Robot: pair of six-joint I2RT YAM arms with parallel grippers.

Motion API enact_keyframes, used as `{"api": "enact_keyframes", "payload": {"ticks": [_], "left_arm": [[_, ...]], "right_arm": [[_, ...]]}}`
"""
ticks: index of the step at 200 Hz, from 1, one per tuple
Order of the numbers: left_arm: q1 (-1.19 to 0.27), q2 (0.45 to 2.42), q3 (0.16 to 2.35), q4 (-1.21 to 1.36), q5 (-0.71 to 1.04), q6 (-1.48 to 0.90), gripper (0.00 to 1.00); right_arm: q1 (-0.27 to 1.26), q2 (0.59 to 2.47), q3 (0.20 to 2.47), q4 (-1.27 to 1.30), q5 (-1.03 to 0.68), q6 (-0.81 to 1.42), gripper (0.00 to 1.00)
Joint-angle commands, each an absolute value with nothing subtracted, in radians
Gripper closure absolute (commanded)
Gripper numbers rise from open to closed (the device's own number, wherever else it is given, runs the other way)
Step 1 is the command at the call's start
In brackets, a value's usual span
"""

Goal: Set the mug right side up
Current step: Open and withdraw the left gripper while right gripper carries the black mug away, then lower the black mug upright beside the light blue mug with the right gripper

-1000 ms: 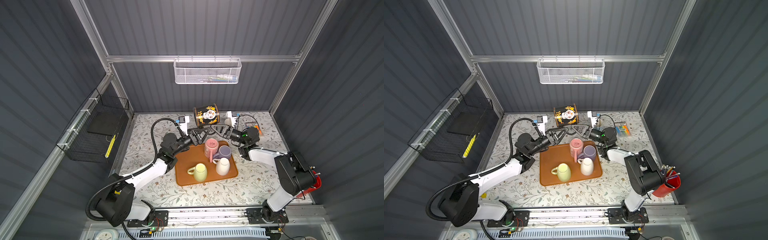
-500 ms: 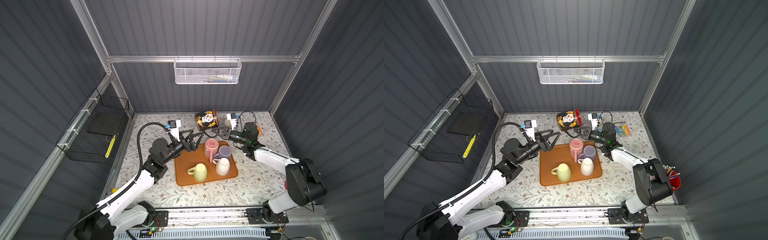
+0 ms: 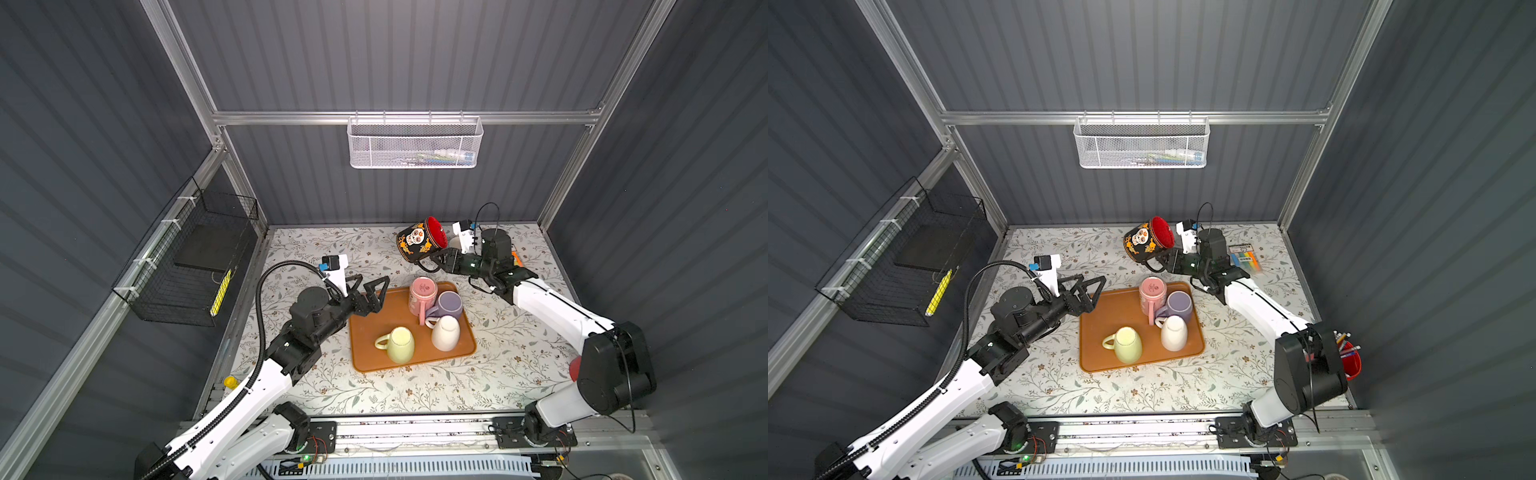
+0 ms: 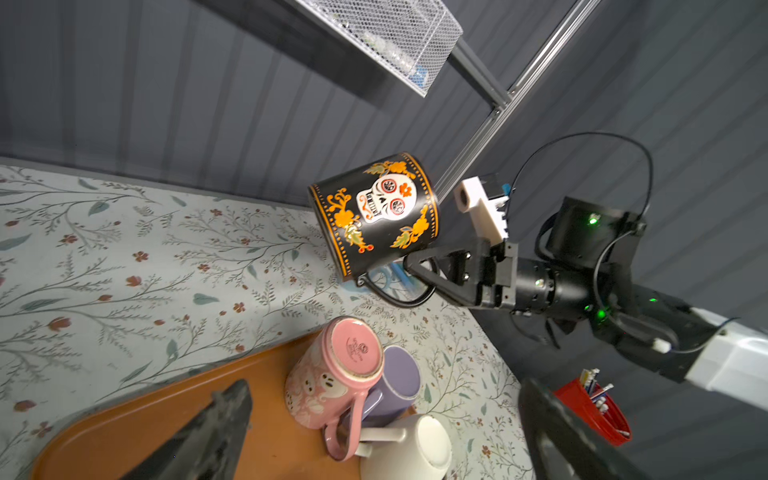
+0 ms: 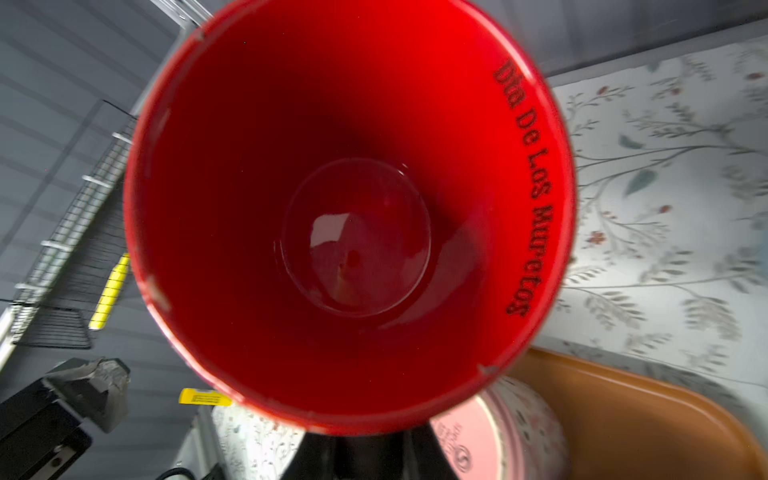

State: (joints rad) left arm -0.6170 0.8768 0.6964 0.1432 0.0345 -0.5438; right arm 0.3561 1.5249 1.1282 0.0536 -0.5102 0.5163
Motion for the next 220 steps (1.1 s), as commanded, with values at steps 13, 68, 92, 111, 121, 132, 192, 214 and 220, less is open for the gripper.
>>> {"api": "enact_keyframes", "payload": {"ticks": [13, 68, 92, 111, 121, 132, 192, 214, 220], "left_arm": [[-0.617, 0.865, 0.716, -0.017, -0.031, -0.492, 0.0], [-0.618, 0.894, 0.754, -0.158, -0.07, -0.476, 0.0], [-0.618, 0.894, 0.757, -0.187, -0.075, -0.469, 0.0], [-0.618, 0.897, 0.759, -0.199, -0.075, -0.465, 0.0], [-0.618, 0.9, 0.762, -0.206, -0.074, -0.466, 0.0], [-0.618, 0.906, 0.765, -0.217, -0.075, -0.462, 0.0], [-0.618, 0.913, 0.784, -0.264, -0.081, -0.441, 0.0], [-0.618, 0.914, 0.786, -0.271, -0.083, -0.436, 0.0], [-0.618, 0.915, 0.787, -0.273, -0.083, -0.433, 0.0]], "right_arm": [[0.361, 1.535, 1.277, 0.011, -0.391, 0.396, 1.0], [0.409, 1.655, 1.463, -0.195, -0.142, 0.311, 1.0], [0.432, 1.712, 1.527, -0.253, -0.037, 0.285, 1.0], [0.446, 1.755, 1.563, -0.281, 0.02, 0.282, 1.0], [0.453, 1.781, 1.583, -0.294, 0.056, 0.282, 1.0], [0.46, 1.808, 1.609, -0.31, 0.093, 0.282, 1.0], [0.484, 1.927, 1.705, -0.356, 0.269, 0.27, 1.0], [0.483, 1.951, 1.713, -0.353, 0.298, 0.264, 1.0], [0.484, 1.958, 1.717, -0.353, 0.304, 0.262, 1.0]]}}
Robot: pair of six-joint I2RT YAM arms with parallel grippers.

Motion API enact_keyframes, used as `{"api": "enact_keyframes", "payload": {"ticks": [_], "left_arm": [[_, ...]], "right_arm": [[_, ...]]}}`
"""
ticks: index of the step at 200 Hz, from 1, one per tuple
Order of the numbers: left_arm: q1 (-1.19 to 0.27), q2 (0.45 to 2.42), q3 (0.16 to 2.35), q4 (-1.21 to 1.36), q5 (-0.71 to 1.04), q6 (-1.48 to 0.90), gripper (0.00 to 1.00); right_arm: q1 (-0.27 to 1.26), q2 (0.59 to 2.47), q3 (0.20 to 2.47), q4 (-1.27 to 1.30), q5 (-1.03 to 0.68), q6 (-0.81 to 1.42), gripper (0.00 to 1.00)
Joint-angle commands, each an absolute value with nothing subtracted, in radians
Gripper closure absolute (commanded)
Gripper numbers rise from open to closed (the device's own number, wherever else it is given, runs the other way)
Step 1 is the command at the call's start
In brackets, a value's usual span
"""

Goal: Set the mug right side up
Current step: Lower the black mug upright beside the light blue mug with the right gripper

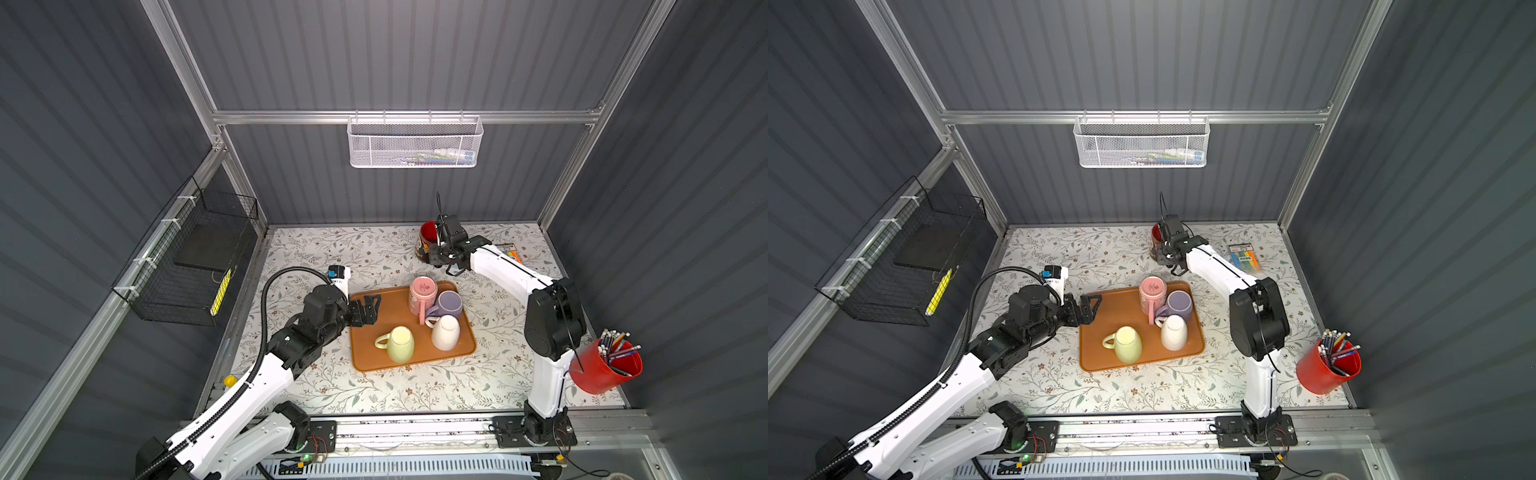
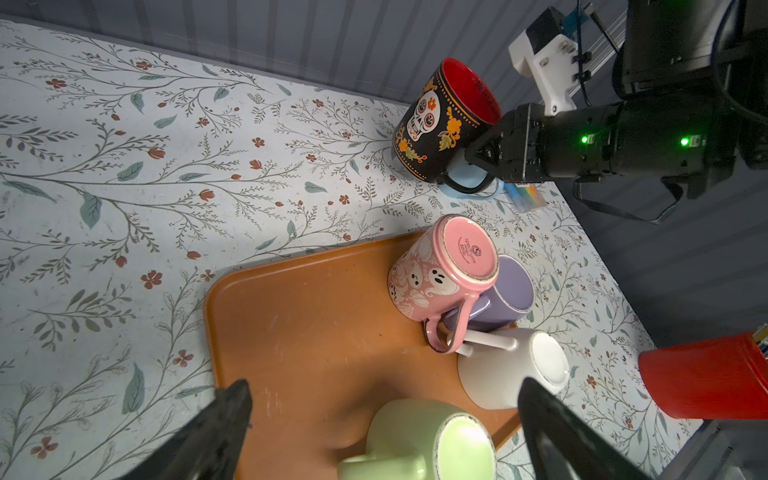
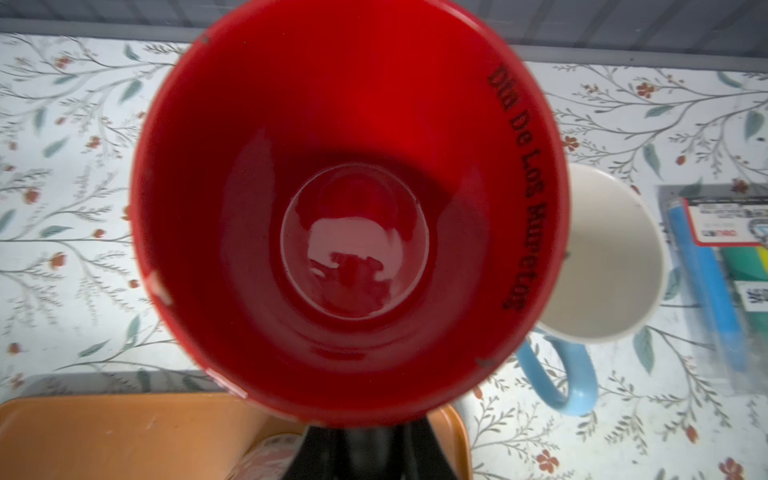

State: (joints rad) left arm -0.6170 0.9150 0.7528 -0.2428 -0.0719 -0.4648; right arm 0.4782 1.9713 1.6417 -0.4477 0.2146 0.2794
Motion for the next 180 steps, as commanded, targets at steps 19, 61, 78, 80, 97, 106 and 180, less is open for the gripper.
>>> {"api": "enact_keyframes", "payload": {"ticks": [19, 61, 78, 80, 97, 106, 180], "left_arm": [[-0.618, 0.92, 0.793, -0.28, -0.084, -0.429, 0.0], [-0.618, 0.93, 0.808, -0.29, -0.083, -0.418, 0.0], [-0.618, 0.934, 0.81, -0.289, -0.081, -0.416, 0.0], [-0.618, 0.934, 0.81, -0.29, -0.081, -0.416, 0.0], [-0.618, 0.938, 0.811, -0.291, -0.081, -0.414, 0.0], [-0.618, 0.939, 0.814, -0.291, -0.081, -0.413, 0.0], [-0.618, 0.945, 0.822, -0.303, -0.08, -0.406, 0.0]], "right_arm": [[0.485, 1.975, 1.723, -0.347, 0.313, 0.26, 1.0], [0.486, 2.011, 1.74, -0.344, 0.319, 0.25, 1.0], [0.486, 2.021, 1.742, -0.342, 0.321, 0.249, 1.0], [0.485, 2.023, 1.742, -0.342, 0.322, 0.249, 1.0], [0.486, 2.032, 1.74, -0.342, 0.324, 0.248, 1.0], [0.485, 2.035, 1.74, -0.341, 0.328, 0.245, 1.0], [0.486, 2.069, 1.732, -0.334, 0.321, 0.229, 1.0]]}}
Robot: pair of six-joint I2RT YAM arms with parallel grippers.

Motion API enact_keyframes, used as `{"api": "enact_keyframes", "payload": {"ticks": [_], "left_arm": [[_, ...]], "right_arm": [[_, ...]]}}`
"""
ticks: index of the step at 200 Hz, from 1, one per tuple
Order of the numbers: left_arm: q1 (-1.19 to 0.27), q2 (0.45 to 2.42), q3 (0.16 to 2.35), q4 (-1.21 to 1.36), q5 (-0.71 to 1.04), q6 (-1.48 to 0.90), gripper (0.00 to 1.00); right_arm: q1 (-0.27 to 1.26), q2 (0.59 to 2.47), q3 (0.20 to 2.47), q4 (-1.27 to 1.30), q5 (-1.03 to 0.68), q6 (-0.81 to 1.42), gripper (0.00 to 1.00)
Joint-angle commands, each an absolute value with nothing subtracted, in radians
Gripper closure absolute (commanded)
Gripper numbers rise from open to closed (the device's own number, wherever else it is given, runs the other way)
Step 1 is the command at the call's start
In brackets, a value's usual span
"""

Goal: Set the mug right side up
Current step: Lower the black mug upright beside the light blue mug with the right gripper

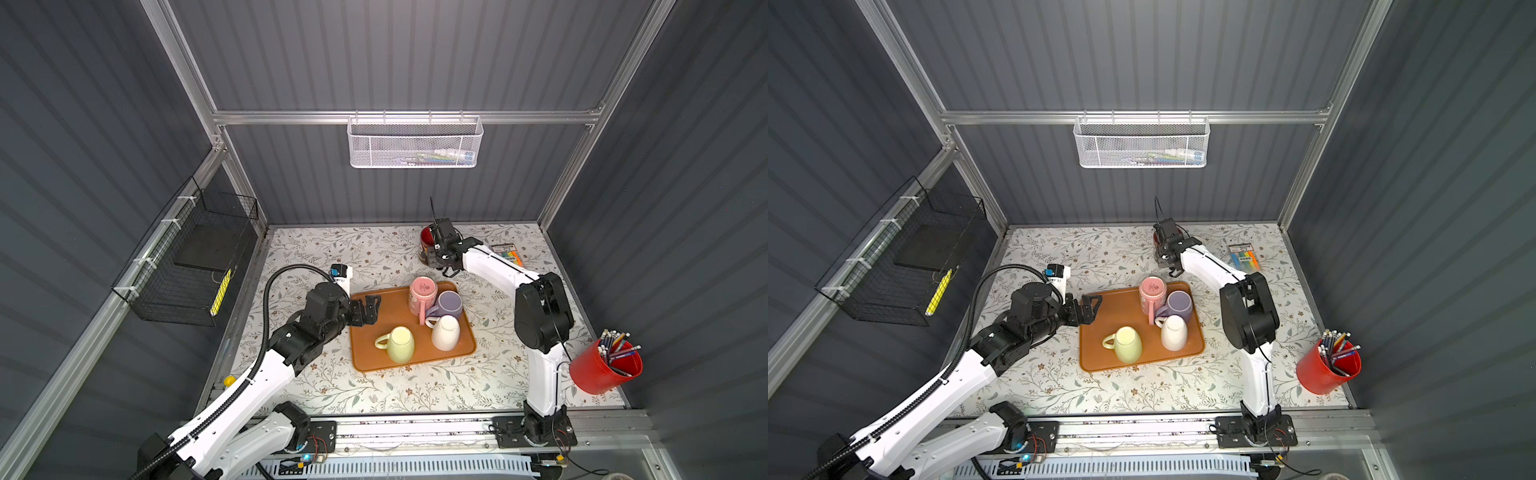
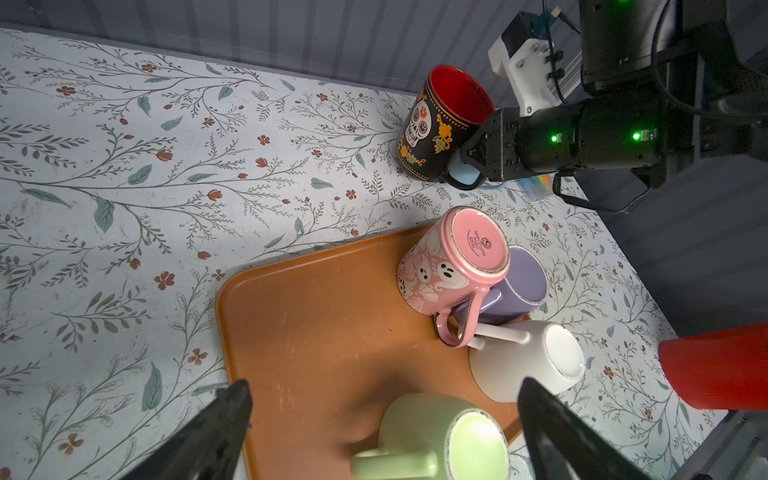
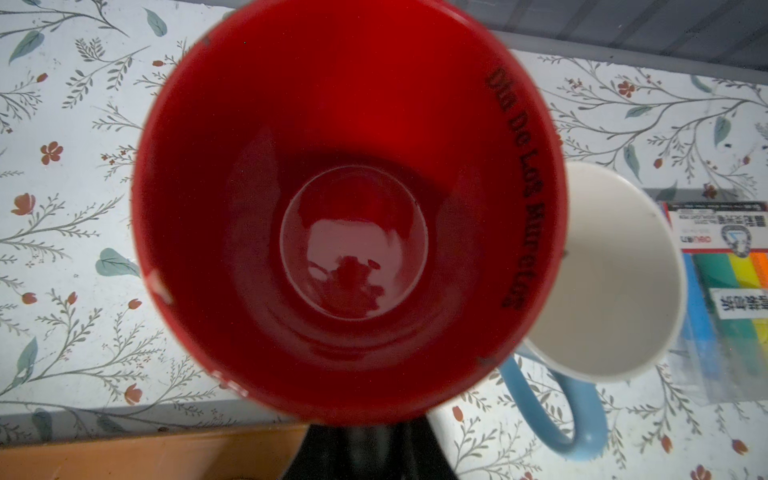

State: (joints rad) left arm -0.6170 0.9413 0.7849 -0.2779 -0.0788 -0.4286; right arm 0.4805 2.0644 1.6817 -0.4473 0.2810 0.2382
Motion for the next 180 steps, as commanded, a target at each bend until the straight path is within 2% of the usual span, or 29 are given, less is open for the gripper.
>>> {"api": "enact_keyframes", "payload": {"ticks": [1, 125, 180], "left_arm": [[-0.617, 0.945, 0.822, -0.303, -0.08, -0.406, 0.0], [-0.618, 0.933, 0.816, -0.313, -0.079, -0.408, 0.0], [-0.618, 0.934, 0.811, -0.319, -0.075, -0.407, 0.0]], "right_arm": [[0.486, 2.069, 1.732, -0.333, 0.32, 0.23, 1.0], [0.486, 2.085, 1.719, -0.339, 0.318, 0.227, 1.0], [0.485, 2.076, 1.697, -0.334, 0.299, 0.231, 0.79]]}}
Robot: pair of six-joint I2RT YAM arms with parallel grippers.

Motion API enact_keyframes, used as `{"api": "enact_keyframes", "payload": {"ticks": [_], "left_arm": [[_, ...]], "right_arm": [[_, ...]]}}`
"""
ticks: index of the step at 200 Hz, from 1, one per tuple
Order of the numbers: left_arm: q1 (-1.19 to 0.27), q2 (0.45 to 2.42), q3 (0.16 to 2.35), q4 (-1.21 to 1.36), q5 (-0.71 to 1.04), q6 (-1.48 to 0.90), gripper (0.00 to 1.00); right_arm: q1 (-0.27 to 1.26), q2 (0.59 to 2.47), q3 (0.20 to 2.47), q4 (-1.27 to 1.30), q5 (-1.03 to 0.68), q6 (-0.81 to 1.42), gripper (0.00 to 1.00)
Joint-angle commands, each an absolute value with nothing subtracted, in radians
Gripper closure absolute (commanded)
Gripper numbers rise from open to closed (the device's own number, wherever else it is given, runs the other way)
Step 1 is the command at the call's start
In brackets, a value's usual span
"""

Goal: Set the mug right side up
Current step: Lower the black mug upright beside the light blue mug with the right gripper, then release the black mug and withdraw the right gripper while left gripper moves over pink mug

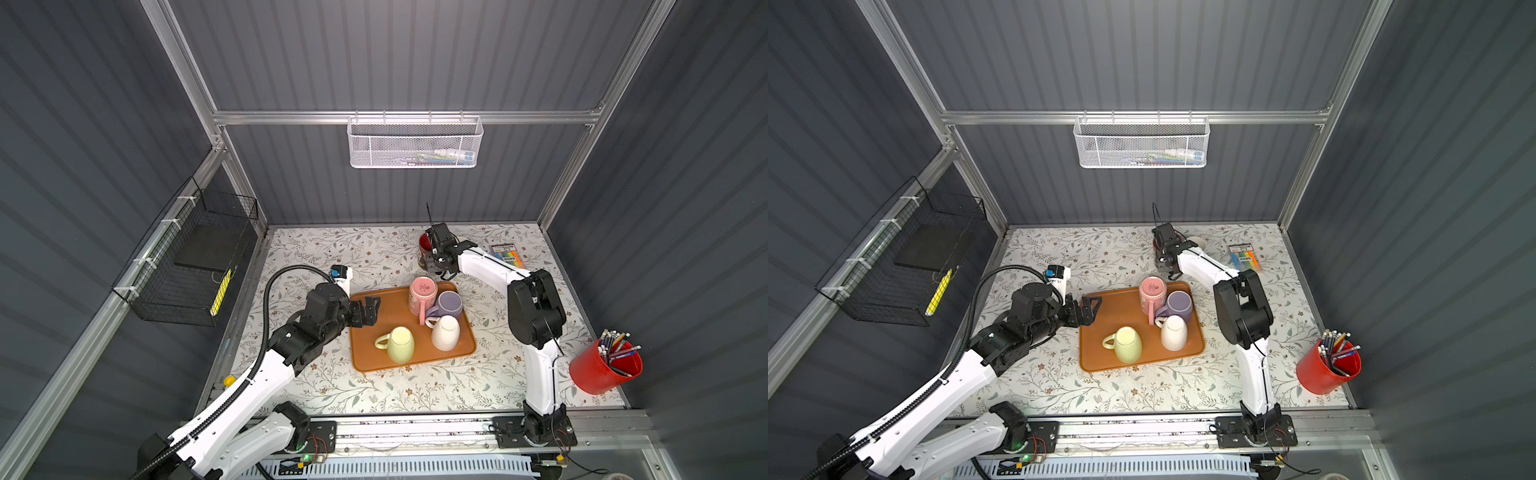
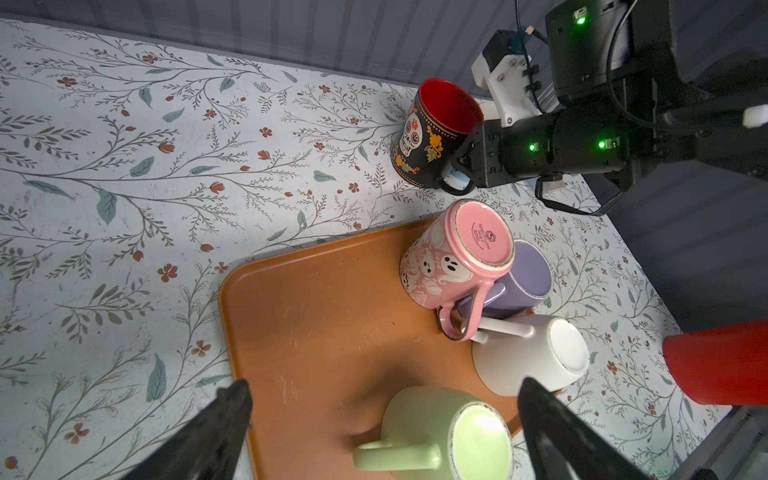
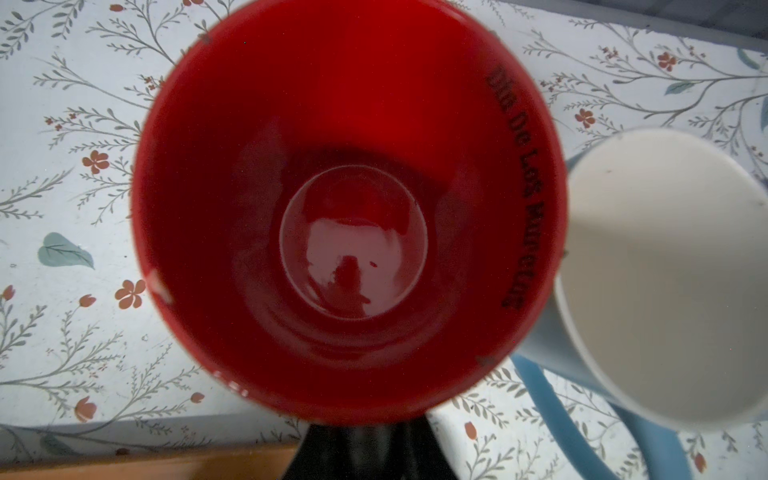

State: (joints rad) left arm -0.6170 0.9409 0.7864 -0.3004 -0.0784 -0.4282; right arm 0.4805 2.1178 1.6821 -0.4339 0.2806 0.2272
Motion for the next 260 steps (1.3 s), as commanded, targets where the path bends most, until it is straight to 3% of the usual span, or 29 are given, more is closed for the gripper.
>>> {"api": "enact_keyframes", "payload": {"ticks": [1, 38, 161, 260], "left_arm": [[-0.618, 0.934, 0.811, -0.319, -0.075, -0.407, 0.0], [-0.618, 0.963, 0.84, -0.357, -0.044, -0.383, 0.0], [-0.621, 1.17, 1.036, -0.541, 0.074, -0.33, 0.03], [-0.771, 1.373, 1.196, -0.593, -0.086, -0.365, 0.08]], "right_arm": [[0.486, 2.076, 1.697, -0.334, 0.298, 0.232, 0.79], [0.485, 2.065, 1.686, -0.333, 0.293, 0.233, 0.66], [0.485, 1.931, 1.648, -0.351, 0.264, 0.227, 0.5], [0.479, 1.613, 1.38, -0.284, 0.239, 0.273, 0.37]]}}
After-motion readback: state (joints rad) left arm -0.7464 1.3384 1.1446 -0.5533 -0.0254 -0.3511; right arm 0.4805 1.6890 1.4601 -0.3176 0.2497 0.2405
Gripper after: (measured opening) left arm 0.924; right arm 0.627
